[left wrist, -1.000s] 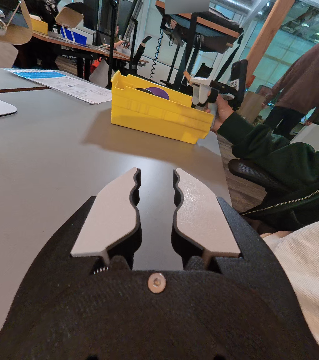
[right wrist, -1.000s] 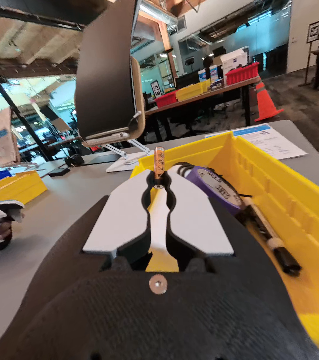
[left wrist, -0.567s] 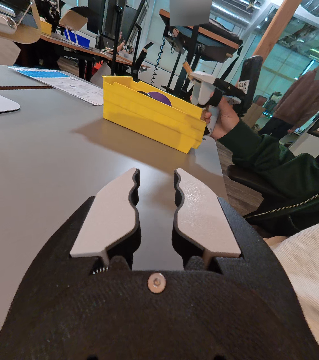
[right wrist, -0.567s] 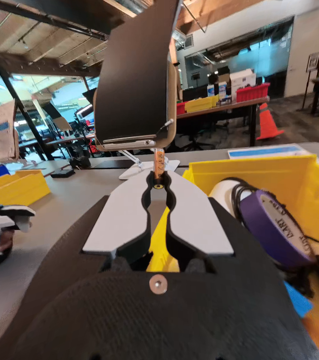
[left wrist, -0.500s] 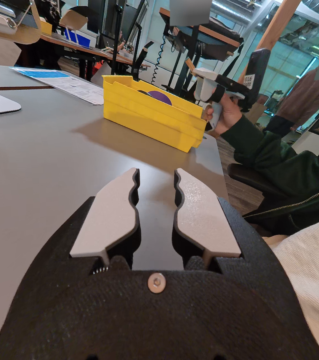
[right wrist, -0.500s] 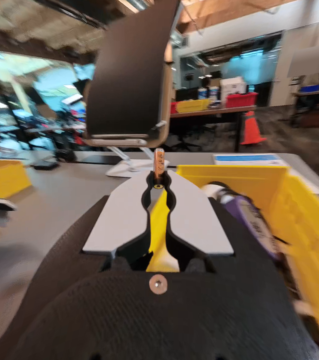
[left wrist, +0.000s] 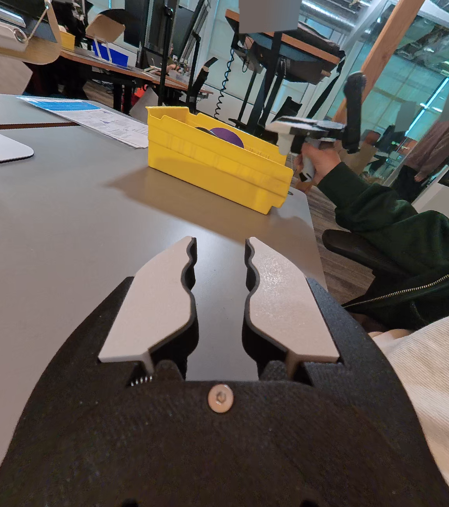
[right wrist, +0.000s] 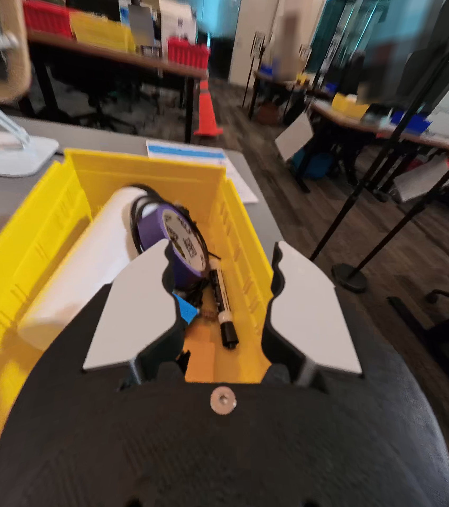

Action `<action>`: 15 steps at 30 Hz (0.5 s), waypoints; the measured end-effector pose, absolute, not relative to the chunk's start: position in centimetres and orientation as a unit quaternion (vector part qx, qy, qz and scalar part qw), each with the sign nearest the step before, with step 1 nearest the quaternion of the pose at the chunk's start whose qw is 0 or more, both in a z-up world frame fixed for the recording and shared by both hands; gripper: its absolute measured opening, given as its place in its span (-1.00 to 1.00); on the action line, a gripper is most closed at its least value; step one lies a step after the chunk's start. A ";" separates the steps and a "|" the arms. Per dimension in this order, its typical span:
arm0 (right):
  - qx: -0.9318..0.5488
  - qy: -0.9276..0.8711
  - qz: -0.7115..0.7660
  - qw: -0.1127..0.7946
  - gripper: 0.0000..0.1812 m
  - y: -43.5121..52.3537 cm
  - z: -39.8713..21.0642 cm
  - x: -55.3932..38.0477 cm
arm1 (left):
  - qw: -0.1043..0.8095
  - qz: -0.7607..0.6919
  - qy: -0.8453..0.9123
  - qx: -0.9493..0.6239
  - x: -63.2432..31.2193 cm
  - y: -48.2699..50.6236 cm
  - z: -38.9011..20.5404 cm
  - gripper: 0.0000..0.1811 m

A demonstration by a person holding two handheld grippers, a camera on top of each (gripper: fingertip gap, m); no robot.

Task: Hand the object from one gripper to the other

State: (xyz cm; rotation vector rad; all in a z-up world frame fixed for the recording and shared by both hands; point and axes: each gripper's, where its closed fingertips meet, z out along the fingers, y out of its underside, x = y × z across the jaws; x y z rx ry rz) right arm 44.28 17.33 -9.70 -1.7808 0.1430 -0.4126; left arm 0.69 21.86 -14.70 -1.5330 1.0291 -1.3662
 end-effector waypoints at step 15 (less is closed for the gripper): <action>-0.694 -0.223 0.130 0.672 -0.91 21.4 -8.8 13.8 | 0.414 -0.527 0.409 -0.619 -0.4 22.6 -14.9 -0.67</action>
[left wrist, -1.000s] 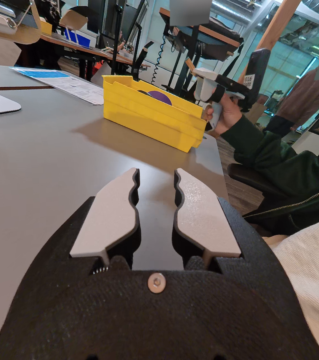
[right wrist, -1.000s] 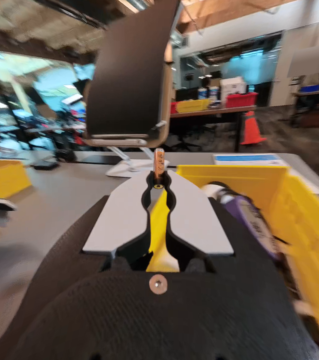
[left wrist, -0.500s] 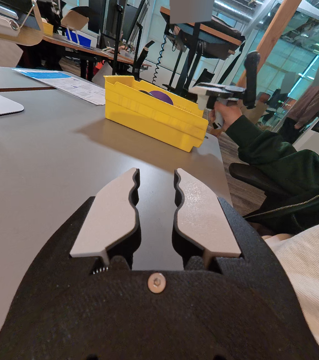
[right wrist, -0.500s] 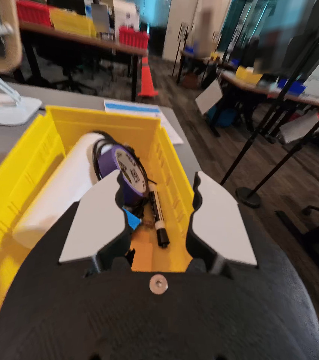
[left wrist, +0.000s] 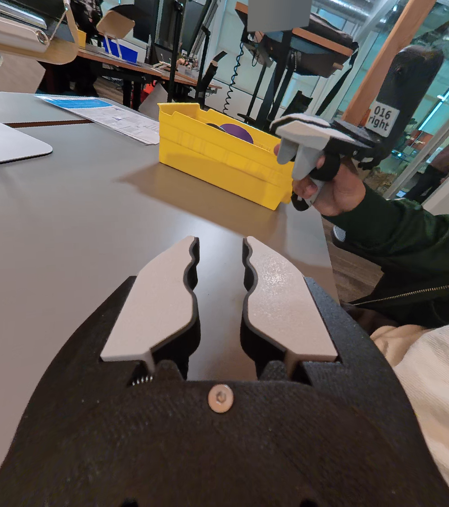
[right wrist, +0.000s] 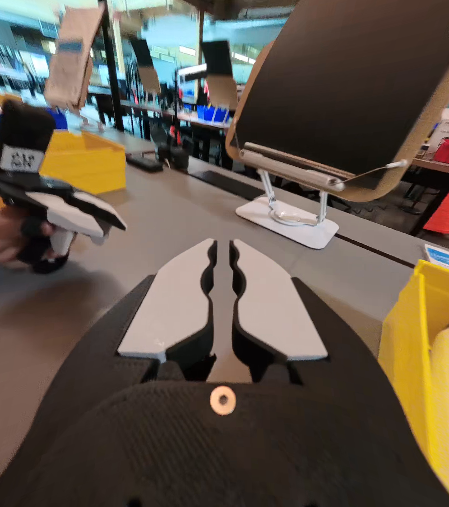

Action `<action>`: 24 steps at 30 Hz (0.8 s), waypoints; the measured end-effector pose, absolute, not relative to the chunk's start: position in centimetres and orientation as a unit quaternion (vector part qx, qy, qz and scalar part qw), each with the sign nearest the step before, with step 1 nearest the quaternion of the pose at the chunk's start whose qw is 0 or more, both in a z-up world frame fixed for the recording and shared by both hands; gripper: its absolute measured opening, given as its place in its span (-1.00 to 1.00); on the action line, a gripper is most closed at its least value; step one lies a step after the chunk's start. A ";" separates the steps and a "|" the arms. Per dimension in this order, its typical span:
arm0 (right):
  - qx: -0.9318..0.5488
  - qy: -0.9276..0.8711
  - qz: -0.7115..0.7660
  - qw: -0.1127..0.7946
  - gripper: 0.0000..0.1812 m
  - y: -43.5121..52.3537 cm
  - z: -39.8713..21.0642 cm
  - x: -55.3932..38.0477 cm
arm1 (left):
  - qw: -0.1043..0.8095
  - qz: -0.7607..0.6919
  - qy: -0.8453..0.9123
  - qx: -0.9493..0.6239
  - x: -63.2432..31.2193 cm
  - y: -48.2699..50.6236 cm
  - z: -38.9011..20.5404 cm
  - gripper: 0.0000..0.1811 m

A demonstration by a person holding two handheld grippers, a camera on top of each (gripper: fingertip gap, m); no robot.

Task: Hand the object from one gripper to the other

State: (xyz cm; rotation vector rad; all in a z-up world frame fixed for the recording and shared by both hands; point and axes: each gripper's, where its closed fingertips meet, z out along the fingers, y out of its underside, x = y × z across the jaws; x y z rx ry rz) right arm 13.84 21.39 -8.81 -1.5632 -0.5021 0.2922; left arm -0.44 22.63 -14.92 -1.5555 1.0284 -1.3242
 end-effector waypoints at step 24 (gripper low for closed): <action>-0.716 -0.287 0.226 0.595 -0.83 21.1 -13.5 10.2 | 0.435 -0.491 0.488 -0.576 -4.8 20.5 -6.8 -0.64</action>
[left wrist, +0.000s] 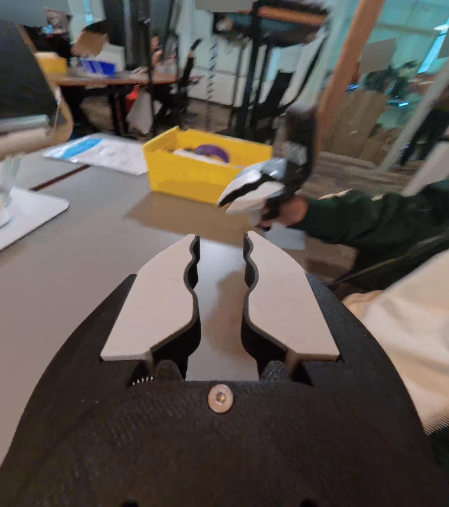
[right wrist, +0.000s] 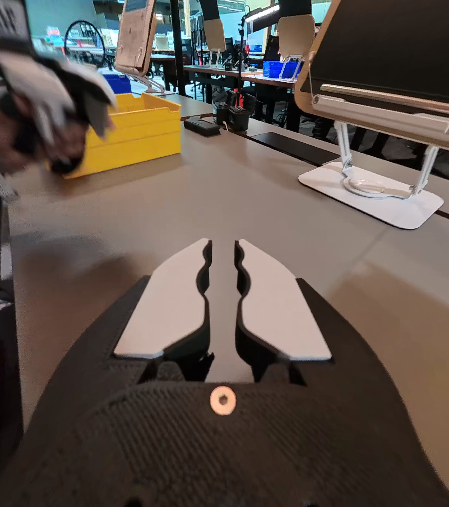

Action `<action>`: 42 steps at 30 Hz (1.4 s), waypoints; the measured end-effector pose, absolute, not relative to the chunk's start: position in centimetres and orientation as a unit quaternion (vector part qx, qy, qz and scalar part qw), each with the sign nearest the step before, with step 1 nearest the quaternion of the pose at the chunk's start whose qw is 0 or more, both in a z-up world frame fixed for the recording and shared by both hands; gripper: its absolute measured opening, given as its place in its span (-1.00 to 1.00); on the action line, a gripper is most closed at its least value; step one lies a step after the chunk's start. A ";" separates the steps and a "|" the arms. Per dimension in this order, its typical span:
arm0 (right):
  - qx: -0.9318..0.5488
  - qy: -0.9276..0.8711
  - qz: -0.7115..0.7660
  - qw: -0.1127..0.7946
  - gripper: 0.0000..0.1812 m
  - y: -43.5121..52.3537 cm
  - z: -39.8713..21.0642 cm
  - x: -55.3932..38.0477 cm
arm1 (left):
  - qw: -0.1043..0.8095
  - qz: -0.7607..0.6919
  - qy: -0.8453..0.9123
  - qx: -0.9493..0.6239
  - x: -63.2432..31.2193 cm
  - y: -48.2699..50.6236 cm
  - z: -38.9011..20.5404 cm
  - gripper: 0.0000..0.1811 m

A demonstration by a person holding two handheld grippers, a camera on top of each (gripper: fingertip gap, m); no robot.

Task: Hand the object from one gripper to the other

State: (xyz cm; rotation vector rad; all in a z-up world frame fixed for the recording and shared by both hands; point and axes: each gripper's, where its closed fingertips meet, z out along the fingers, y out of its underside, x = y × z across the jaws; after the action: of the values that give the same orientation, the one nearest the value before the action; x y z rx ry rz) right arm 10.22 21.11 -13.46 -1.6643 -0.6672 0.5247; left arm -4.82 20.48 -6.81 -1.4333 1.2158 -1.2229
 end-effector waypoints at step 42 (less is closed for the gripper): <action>-0.731 -0.304 0.247 0.558 -0.84 20.8 -15.0 9.1 | 0.087 -0.033 0.163 -0.982 -39.5 27.2 -19.5 -0.99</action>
State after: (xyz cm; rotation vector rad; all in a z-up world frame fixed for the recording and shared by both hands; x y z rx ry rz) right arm 9.12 20.84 -15.02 -1.7248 -0.7165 0.5834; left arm -39.47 27.18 -19.52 -2.9260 0.4853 -0.0994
